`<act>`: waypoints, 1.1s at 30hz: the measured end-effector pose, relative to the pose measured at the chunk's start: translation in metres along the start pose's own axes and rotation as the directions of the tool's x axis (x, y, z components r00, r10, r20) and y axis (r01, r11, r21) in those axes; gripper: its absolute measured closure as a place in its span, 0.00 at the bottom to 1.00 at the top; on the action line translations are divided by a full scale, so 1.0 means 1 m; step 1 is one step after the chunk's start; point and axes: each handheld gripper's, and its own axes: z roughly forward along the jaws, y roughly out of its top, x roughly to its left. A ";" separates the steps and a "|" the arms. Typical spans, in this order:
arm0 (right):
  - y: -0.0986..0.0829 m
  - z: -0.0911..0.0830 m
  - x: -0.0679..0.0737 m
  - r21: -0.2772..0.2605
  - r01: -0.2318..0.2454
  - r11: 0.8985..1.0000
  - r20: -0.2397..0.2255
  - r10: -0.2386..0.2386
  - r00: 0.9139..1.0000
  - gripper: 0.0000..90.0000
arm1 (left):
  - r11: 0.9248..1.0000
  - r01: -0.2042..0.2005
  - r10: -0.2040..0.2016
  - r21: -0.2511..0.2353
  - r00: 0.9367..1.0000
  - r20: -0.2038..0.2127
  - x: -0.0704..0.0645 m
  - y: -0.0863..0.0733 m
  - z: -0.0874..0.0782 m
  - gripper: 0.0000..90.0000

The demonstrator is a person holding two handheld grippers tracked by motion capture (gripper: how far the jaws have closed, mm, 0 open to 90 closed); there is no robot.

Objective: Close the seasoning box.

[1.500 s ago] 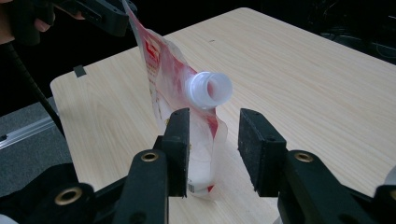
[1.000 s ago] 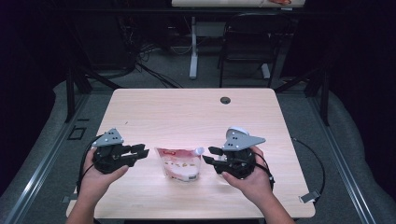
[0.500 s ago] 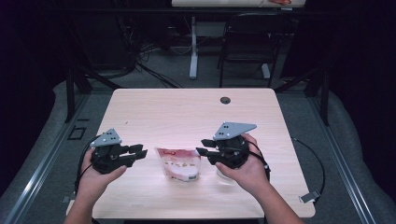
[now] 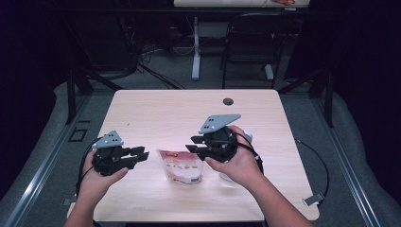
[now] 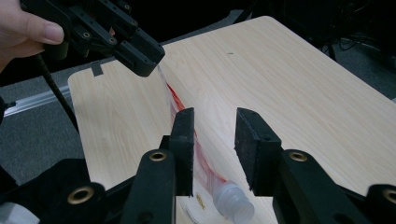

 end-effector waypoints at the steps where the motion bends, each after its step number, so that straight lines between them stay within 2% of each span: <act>1: 0.002 0.001 0.000 0.009 0.008 1.000 0.001 -0.008 1.000 0.76 | 1.000 0.005 -0.005 -0.004 1.000 0.000 0.000 0.000 0.000 0.77; 15: 0.015 0.027 0.005 0.066 0.060 0.996 -0.038 -0.058 0.998 0.78 | 1.000 0.006 -0.006 -0.006 1.000 -0.001 0.002 -0.001 -0.002 0.76; 24: 0.021 0.044 0.012 0.111 0.098 0.989 -0.057 -0.092 0.994 0.75 | 1.000 0.010 -0.010 -0.006 1.000 -0.002 0.004 -0.002 -0.002 0.76; 33: 0.023 0.056 0.013 0.144 0.112 0.983 -0.068 -0.103 0.992 0.74 | 1.000 0.014 -0.014 -0.005 1.000 -0.009 0.005 -0.003 -0.002 0.76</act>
